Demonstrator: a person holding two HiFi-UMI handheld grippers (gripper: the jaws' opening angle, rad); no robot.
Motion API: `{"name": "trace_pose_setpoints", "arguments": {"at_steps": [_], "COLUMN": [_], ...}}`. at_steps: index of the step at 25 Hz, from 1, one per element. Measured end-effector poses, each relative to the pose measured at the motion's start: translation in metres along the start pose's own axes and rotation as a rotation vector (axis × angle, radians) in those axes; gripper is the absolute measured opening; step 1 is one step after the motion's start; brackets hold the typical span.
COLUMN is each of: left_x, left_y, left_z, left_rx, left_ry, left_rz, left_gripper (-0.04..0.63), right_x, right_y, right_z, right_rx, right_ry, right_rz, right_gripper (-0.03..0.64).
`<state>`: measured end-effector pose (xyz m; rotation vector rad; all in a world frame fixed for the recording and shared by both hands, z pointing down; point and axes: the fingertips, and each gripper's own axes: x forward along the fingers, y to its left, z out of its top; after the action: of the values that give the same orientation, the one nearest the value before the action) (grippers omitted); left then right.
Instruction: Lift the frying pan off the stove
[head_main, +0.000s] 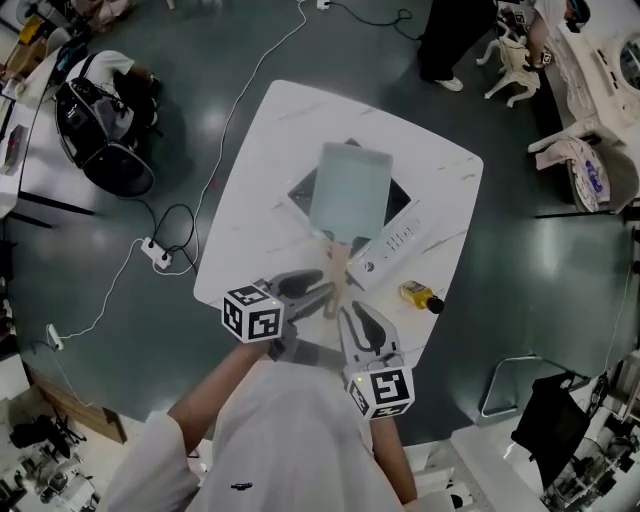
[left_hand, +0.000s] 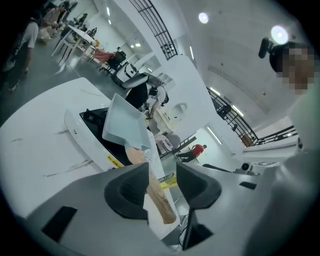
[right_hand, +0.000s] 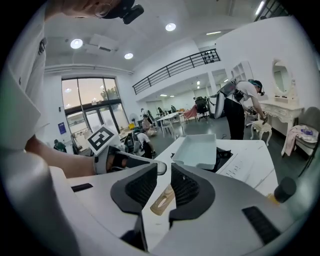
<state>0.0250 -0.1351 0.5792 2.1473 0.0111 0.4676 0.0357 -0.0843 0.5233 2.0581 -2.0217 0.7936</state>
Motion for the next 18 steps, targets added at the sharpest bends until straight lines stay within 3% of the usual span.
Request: {"name": "trace_pose_setpoints", "arguments": {"at_steps": [3,7,18], "left_x": [0.007,0.023,0.054], "left_y": [0.012,0.02,0.04], "left_z": [-0.008,-0.021,-0.02], "left_rx": [-0.038,-0.087,-0.226], "left_ry": [0.048,0.121,0.146], "left_rz": [-0.038,-0.108,-0.193], "left_gripper": [0.169,0.229,0.232], "right_x": [0.011,0.022,0.045], "right_y": [0.0,-0.006,-0.01], "right_z": [-0.016,-0.038,-0.07], "right_rx": [0.034,0.068,0.156], "right_ry": [0.045,0.096,0.183], "right_rz": [-0.002,-0.017,-0.009], "right_gripper": [0.085,0.124,0.155]}}
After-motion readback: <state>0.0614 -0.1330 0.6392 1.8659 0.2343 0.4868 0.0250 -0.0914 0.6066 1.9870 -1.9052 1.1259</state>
